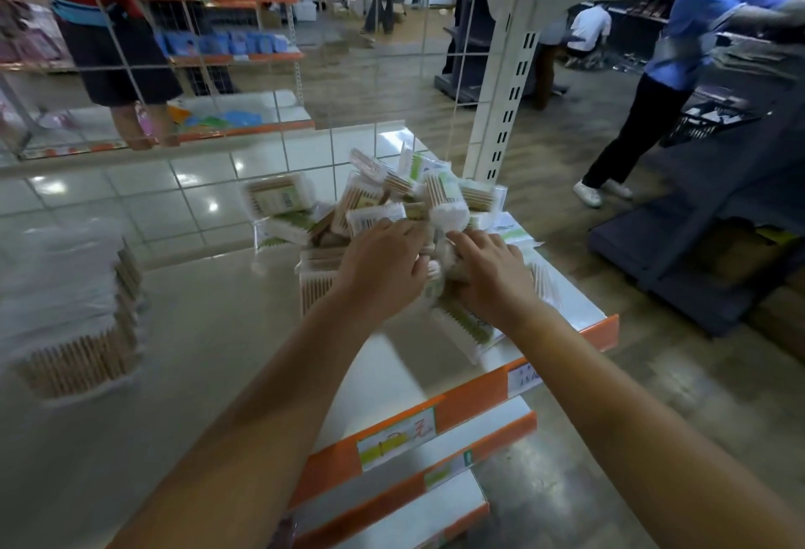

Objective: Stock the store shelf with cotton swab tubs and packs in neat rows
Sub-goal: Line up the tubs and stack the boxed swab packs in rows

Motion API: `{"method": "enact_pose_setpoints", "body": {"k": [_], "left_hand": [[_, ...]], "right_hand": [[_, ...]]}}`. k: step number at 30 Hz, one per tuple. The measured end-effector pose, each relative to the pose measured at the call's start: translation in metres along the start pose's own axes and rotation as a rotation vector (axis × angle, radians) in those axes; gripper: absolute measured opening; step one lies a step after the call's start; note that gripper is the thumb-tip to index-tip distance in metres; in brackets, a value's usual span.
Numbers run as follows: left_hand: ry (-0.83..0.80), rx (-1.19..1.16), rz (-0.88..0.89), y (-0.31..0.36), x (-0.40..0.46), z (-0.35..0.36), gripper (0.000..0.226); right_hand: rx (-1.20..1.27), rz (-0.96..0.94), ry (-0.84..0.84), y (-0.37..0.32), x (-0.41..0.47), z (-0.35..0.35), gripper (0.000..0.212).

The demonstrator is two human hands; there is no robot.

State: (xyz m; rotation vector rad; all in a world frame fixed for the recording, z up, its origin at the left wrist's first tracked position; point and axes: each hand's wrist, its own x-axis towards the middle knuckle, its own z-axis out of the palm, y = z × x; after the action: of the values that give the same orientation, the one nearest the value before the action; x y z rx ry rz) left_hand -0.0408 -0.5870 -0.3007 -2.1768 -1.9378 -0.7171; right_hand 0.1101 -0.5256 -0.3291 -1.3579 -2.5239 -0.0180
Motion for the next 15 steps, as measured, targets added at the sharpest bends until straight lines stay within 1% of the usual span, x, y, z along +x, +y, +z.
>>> {"method": "enact_pose_setpoints", "body": {"k": [4,8,10,13,15], "left_hand": [[-0.032,0.02,-0.015,-0.004,-0.003,0.003,0.034],[0.032,-0.056,-0.025,-0.007,-0.008,0.001,0.029],[0.044,-0.136,-0.039,-0.008,-0.009,-0.003,0.029],[0.052,-0.288,-0.071,-0.008,-0.011,-0.011,0.031],[0.061,-0.358,-0.083,-0.005,-0.015,-0.015,0.033]], "right_hand": [[-0.002,-0.009,0.037,0.001,0.001,0.006,0.065],[0.077,-0.004,0.115,0.004,0.001,0.003,0.06],[0.171,0.019,0.151,0.004,0.002,-0.007,0.06],[0.38,0.073,0.21,0.001,0.002,-0.025,0.059],[0.53,0.085,0.22,-0.004,0.001,-0.037,0.059]]}}
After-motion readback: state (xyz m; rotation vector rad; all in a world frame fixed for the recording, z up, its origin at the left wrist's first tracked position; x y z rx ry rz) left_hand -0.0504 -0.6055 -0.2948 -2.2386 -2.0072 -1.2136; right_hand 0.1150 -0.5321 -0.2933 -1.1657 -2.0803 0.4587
